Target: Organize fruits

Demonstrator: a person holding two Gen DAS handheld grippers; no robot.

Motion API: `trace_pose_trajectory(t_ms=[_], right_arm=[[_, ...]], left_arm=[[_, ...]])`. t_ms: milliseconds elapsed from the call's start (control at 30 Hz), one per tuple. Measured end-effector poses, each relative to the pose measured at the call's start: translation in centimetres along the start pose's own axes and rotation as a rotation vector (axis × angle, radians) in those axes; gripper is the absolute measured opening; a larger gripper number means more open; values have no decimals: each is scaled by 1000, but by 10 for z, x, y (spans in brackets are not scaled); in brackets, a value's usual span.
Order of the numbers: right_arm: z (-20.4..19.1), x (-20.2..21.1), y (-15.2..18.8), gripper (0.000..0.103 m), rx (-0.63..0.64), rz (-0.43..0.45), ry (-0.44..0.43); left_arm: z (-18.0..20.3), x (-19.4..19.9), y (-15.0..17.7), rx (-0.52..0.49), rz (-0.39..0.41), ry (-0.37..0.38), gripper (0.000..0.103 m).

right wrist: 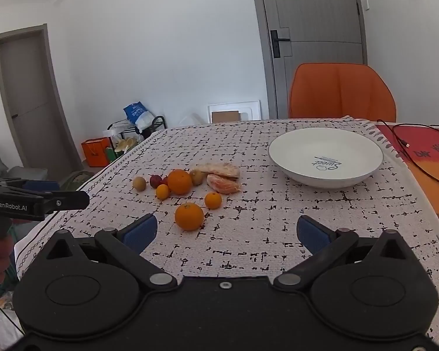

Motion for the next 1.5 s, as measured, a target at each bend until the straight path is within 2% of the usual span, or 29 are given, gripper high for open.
trace_pose_trajectory(t_ms=[1500], right_arm=[[0,-2,3,103,3,-5,5]], left_arm=[[-5,2,0,7,3,-8,103]])
Point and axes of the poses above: each gripper's, at about its wrist camera, not at the fingertips, and x roughly against the way its jaws point, z to its right, y to its underside, the point moved 8 cm from there along -x, roughly the way its jaws point, and after that the axes turned 3 degrees about z, right-handed, at the moved point
